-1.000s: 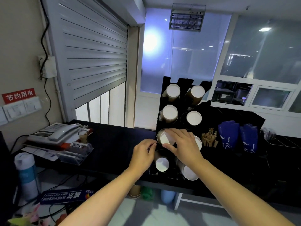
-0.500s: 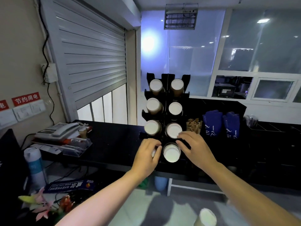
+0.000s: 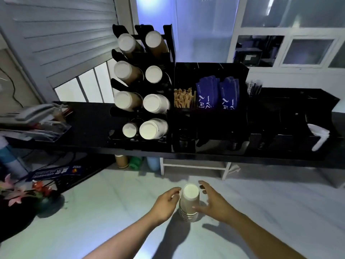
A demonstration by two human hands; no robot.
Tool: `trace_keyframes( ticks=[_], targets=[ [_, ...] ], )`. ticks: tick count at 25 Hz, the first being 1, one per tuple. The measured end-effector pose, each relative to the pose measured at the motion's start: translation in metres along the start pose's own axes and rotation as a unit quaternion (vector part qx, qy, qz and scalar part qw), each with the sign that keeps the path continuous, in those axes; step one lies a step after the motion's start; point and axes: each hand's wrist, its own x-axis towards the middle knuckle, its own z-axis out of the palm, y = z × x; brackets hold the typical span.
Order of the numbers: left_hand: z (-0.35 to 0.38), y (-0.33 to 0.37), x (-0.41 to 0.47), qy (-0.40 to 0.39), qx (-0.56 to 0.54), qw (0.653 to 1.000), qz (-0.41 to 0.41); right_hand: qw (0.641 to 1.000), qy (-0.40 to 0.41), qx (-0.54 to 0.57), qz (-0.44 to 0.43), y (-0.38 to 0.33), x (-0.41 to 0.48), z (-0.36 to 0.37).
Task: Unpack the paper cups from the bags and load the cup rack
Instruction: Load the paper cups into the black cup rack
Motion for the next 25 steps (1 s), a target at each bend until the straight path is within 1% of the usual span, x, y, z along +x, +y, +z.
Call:
trace_keyframes(
  ticks=[2,3,6,8,9,11,13,15,18,20,22,25],
  targets=[
    [0.011,0.004,-0.008,-0.039,-0.053,0.997,-0.033,0.999,-0.004,0.041,-0.016,0.004,0.004,0.017],
    [0.013,0.002,-0.009,-0.045,-0.071,0.995,-0.049,0.998,0.004,0.062,-0.02,0.003,0.007,0.025],
    [0.014,-0.002,-0.01,-0.049,-0.101,0.99,-0.079,0.995,0.046,0.086,-0.014,0.002,0.015,0.042],
    [0.01,-0.01,-0.012,-0.042,-0.098,0.992,-0.073,0.995,0.063,0.072,-0.008,-0.002,0.016,0.047],
    [0.006,-0.014,-0.014,-0.025,-0.094,0.993,-0.063,0.996,0.065,0.06,-0.009,-0.006,0.016,0.047],
    [-0.006,-0.021,-0.02,0.035,-0.065,0.997,-0.028,0.997,0.066,0.039,-0.025,-0.02,0.016,0.045],
    [-0.03,-0.022,-0.029,0.088,-0.012,0.996,0.022,0.996,0.059,0.03,-0.063,-0.05,0.015,0.038],
    [-0.064,-0.012,-0.04,0.118,0.039,0.99,0.071,0.993,0.044,0.019,-0.112,-0.094,0.014,0.028],
    [-0.121,0.008,-0.054,0.19,0.086,0.968,0.136,0.979,0.042,0.011,-0.201,-0.168,0.015,0.012],
    [-0.159,0.023,-0.061,0.242,0.109,0.948,0.176,0.964,0.06,0.009,-0.257,-0.213,0.017,0.002],
    [-0.196,0.036,-0.067,0.292,0.117,0.929,0.196,0.947,0.09,0.016,-0.307,-0.255,0.021,-0.007],
    [-0.241,0.04,-0.066,0.359,0.095,0.905,0.206,0.919,0.138,0.006,-0.368,-0.302,0.031,-0.016]
  ],
)
